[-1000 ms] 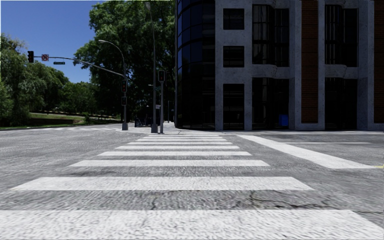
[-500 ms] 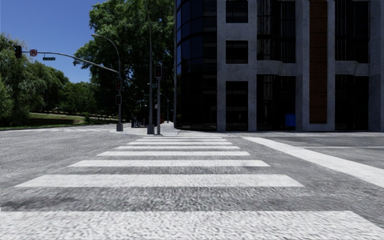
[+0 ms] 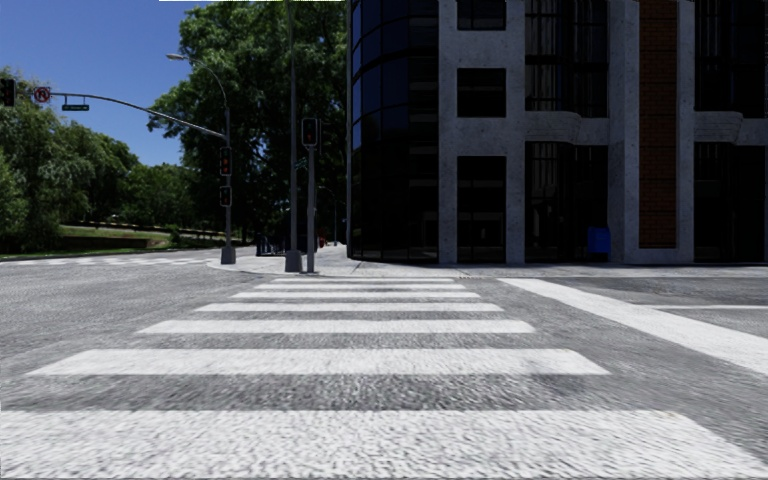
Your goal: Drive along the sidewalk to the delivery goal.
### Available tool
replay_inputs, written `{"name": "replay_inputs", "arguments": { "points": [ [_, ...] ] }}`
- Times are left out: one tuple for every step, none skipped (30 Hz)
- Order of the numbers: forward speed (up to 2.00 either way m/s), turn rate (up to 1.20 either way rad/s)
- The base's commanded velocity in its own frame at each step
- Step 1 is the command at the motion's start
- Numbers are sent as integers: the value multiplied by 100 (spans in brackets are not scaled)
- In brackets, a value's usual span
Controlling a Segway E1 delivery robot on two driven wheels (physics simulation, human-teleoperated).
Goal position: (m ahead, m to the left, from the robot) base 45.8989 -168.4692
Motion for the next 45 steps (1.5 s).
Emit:
{"name": "replay_inputs", "arguments": {
  "points": [
    [200,0],
    [200,0],
    [200,0],
    [200,0],
    [200,0],
    [200,0],
    [200,0],
    [200,0],
    [200,0],
    [200,0],
    [200,0],
    [200,0],
    [200,0],
    [200,0],
    [200,0],
    [200,0],
    [200,0],
    [200,0],
    [200,0],
    [200,0],
    [200,0],
    [200,0],
    [200,0],
    [200,0],
    [200,0],
    [200,0],
    [200,0],
    [200,0],
    [200,0],
    [200,0],
    [200,0],
    [200,0],
    [200,0],
    [200,0],
    [200,0],
    [200,0],
    [200,0],
    [200,0],
    [200,0],
    [200,0],
    [200,0],
    [200,0],
    [200,0],
    [200,0],
    [200,0]
  ]
}}
